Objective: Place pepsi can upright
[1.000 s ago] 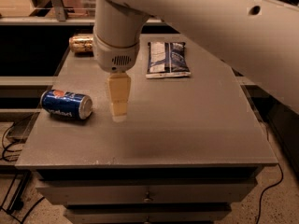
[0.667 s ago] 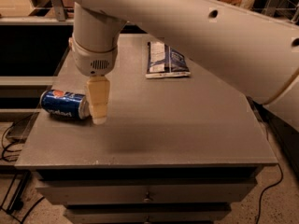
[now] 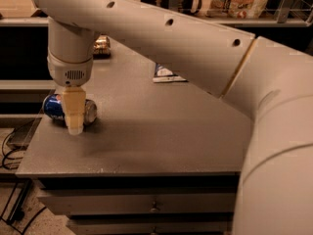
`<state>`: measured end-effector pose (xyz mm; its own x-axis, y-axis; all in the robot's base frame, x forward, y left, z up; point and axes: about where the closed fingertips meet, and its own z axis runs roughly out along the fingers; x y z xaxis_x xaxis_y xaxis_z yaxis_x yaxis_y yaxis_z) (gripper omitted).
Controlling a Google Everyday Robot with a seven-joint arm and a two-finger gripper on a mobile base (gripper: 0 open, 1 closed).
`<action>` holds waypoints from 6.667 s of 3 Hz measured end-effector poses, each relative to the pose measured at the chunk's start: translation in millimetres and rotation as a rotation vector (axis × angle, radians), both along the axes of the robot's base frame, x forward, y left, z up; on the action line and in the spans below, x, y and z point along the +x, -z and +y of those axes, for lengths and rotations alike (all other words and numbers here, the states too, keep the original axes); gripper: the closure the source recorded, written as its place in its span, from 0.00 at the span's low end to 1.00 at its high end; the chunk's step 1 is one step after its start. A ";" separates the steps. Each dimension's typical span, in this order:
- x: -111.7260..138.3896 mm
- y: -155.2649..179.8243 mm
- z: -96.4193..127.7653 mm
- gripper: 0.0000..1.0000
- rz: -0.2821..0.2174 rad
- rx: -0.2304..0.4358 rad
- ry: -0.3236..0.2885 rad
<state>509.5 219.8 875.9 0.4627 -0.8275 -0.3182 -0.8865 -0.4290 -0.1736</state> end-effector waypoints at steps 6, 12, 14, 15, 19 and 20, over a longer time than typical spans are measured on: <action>9.2 20.5 18.0 0.64 0.057 -0.010 0.193; 24.9 -51.2 -22.8 1.00 -0.006 0.747 -0.018; 35.4 -36.6 -41.2 1.00 0.134 0.924 -0.006; 38.3 -30.2 -47.9 1.00 0.181 0.955 0.023; 37.3 -23.4 -60.1 1.00 0.206 1.014 0.123; 38.1 -13.6 -64.6 1.00 0.229 1.028 0.168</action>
Offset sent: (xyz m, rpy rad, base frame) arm 0.0088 0.0219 -0.0451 -0.0567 0.0950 -0.1660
